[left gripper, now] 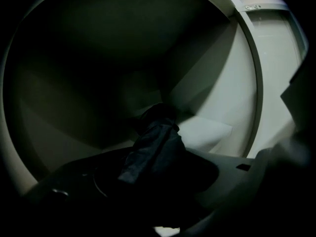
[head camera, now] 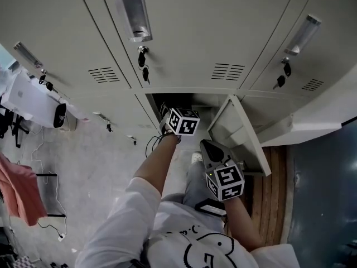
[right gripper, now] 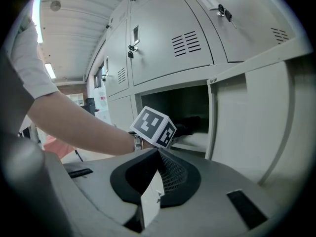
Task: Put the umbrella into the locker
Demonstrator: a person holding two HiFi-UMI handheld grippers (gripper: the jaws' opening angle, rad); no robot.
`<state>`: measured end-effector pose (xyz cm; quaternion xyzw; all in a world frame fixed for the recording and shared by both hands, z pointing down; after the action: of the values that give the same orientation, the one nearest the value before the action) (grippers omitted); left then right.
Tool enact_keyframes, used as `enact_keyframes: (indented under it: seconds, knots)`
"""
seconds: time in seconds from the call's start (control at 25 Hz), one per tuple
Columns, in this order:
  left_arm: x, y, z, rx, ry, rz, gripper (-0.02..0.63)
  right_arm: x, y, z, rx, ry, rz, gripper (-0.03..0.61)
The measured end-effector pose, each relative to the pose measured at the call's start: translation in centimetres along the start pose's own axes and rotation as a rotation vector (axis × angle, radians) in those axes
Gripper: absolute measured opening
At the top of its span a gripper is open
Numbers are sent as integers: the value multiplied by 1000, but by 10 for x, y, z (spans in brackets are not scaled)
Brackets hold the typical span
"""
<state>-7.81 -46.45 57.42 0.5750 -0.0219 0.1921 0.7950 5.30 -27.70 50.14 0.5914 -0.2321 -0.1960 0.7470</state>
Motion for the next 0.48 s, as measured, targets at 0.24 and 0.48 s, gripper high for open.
enact_keyframes:
  seconds: [0.24,0.48]
  knots:
    - [-2,0,17,31,-28,-33,252,4,1,10,22,-32,-55,18]
    - [-1,-2,27,99,-115,-5,278,10,4,15,53,-19,-66,18]
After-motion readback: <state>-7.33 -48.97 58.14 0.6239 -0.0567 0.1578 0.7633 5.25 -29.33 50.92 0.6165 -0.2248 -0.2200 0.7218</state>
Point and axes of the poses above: the fingertips, and each gripper's own axes: z forward along the fingers, x to its right, y out of its underside, the point moved 9 cm from there along -z, backward along the fingers, and after that the axes turned 10 degrees about x, right-handed, at the moved point
